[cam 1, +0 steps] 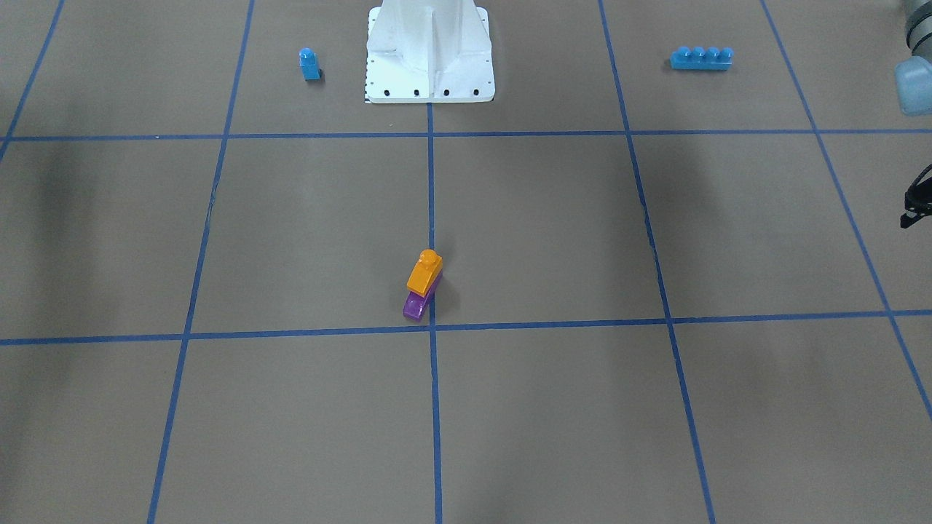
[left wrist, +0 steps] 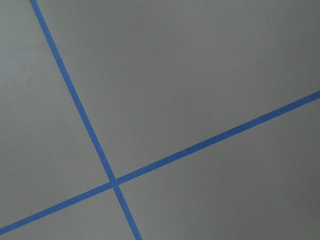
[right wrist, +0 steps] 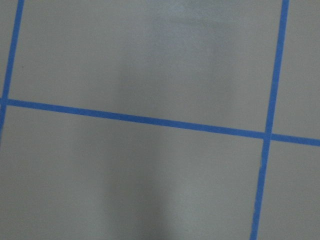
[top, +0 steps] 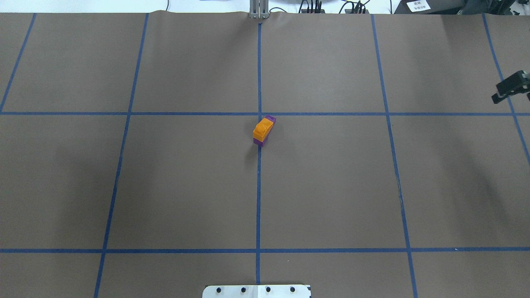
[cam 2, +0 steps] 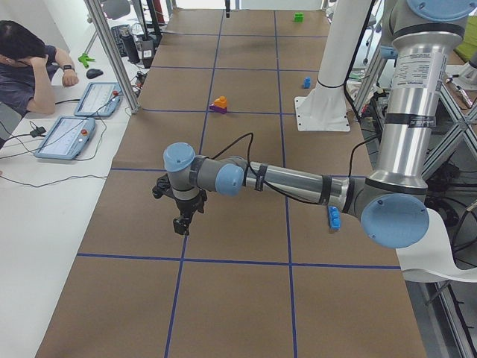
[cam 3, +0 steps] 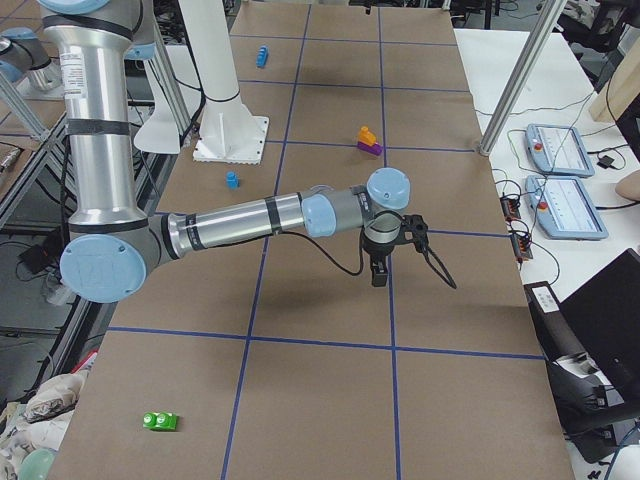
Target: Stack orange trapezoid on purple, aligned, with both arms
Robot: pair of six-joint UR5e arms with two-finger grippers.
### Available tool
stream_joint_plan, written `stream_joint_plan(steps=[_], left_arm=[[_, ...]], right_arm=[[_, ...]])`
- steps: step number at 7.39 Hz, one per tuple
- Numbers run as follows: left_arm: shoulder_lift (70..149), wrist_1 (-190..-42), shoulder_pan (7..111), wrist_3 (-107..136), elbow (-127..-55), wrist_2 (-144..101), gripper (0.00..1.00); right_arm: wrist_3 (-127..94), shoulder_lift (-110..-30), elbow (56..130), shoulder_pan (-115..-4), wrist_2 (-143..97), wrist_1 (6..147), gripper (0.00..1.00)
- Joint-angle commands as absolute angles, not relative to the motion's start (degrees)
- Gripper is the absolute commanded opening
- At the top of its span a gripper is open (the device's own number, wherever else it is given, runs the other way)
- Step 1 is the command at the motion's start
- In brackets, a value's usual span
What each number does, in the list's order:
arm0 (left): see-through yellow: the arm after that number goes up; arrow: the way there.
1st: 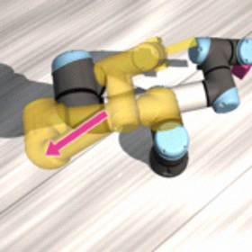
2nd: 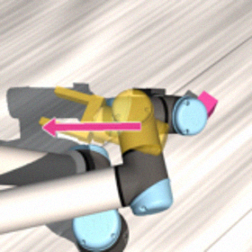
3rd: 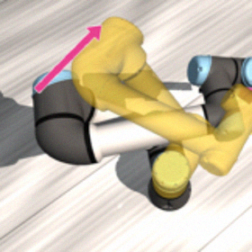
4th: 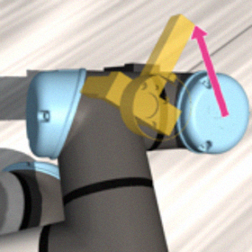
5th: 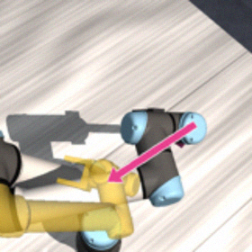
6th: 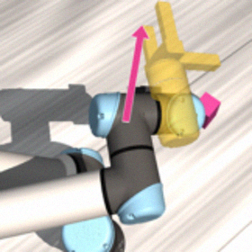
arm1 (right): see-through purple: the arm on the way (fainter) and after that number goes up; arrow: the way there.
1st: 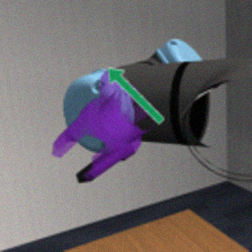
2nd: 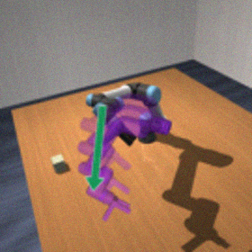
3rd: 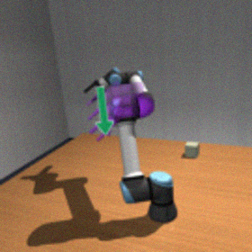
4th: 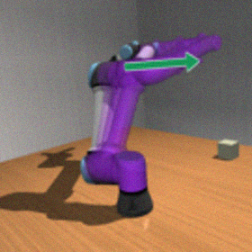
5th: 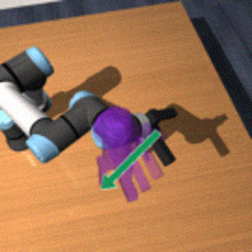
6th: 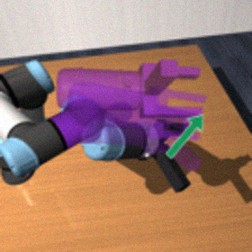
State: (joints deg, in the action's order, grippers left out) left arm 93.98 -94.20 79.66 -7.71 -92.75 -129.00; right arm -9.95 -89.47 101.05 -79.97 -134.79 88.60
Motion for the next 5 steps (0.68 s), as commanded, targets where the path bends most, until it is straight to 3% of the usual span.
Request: stream_joint_plan(steps=[1,5], left_arm=[[92.46,-95.19,85.05,-7.82,-92.02,-130.42,1.00],[90.71,-92.46,88.42,-10.90,-92.20,-133.59,1.00]], right_arm=[[-9.22,-94.04,99.24,-82.69,-135.35,85.44,1.00],[-8.26,-94.83,95.27,-84.37,-137.20,85.25,1.00]])
